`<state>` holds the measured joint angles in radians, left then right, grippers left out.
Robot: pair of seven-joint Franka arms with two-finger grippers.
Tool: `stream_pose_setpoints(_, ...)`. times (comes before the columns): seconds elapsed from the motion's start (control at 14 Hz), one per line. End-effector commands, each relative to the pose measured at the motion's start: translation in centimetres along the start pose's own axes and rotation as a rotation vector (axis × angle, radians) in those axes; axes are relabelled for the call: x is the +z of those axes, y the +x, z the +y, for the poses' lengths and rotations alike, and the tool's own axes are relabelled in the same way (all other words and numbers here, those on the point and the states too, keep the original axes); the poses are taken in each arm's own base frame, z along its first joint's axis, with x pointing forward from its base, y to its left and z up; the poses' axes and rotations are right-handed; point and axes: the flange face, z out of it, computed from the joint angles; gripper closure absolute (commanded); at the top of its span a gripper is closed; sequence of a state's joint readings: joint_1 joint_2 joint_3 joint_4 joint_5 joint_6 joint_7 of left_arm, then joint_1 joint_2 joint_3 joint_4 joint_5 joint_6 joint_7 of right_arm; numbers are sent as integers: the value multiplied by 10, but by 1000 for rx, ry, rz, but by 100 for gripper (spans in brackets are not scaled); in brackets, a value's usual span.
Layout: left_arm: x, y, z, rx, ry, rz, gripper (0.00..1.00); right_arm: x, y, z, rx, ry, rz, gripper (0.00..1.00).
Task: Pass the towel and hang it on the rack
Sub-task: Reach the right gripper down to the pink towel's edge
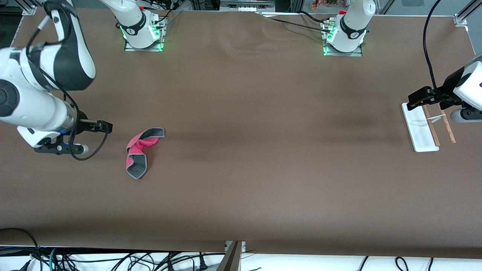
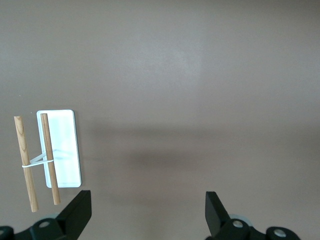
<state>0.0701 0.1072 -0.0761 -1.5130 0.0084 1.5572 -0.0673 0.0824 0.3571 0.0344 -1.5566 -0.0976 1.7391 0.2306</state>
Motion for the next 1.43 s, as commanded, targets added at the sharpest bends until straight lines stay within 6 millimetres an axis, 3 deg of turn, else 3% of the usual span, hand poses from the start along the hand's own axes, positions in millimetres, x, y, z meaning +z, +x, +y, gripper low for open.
stream_pose_setpoints(0.0,-4,2,-2,10,15,1,0,31,16,-10,147,9,-25,0)
stream_pose_setpoints(0.14,-4,2,-2,10,15,1,0,56,20,-27,196,-5,-58,0)
stream_pose_setpoints(0.36,-4,2,-2,10,15,1,0,99,28,-35,257,-25,-108,0)
stream_pose_setpoints(0.72,-4,2,-3,9,15,1,0,148,30,-39,259,-48,-172,0)
stream_pose_setpoints(1.36,-4,2,-3,9,15,1,0,167,31,-32,269,-50,-187,0)
